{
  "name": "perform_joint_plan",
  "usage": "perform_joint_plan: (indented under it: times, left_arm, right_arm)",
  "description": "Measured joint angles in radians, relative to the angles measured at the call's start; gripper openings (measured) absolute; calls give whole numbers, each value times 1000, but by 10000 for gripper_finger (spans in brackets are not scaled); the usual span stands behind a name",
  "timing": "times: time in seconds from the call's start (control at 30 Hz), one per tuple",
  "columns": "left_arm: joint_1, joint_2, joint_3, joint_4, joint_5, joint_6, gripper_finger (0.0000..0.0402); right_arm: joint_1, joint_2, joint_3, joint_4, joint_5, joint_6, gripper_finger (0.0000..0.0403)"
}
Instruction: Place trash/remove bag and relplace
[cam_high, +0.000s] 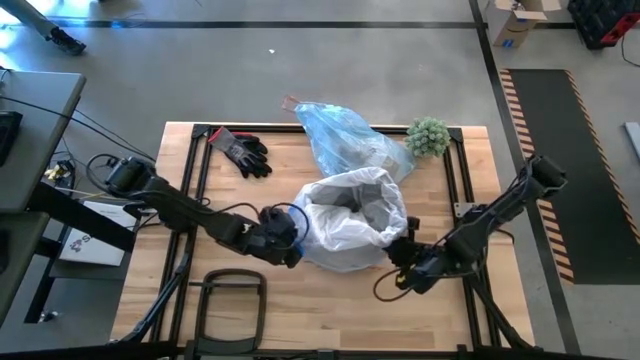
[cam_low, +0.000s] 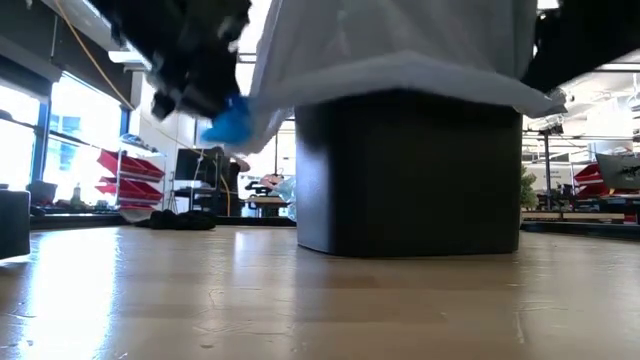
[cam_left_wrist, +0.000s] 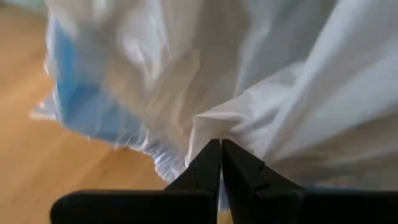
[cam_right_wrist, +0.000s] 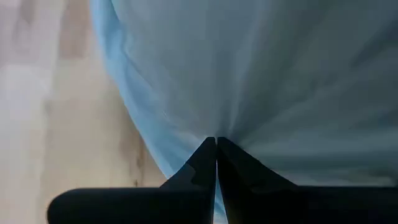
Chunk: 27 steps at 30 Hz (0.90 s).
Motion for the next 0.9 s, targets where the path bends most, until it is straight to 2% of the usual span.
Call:
perform_joint_plan:
  times: [0.1,0.27,0.37,0.5,0.6,0.67,0.8,0.83,0.9]
  left_arm:
    - [4,23,0,-61,57,-49,0]
    - [-43,-12,6,-112,93,-133,0]
    - [-87,-44,44,-106,44,-130,0]
    - [-133,-73,115,-106,-43,-70,0]
    - [-150,-88,171,-106,-108,3,0]
    - [-154,-93,202,-105,-149,54,0]
    - [-112,-100,228,-105,-151,117,0]
    - [-98,-101,228,-108,-153,133,0]
    - [-69,-100,228,-122,-151,152,0]
  right_arm:
    - [-7,0,5,-99,-20,38,0]
    - [13,-11,148,-403,-23,155,0]
    - [36,-12,259,-527,-53,189,0]
    - [59,-14,419,-631,-156,224,0]
    - [83,-14,563,-706,-163,244,0]
    - [106,-14,658,-739,-76,218,0]
    - [89,-17,823,-772,311,192,0]
    - [61,-18,854,-775,365,181,0]
    - [-25,-20,903,-778,388,144,0]
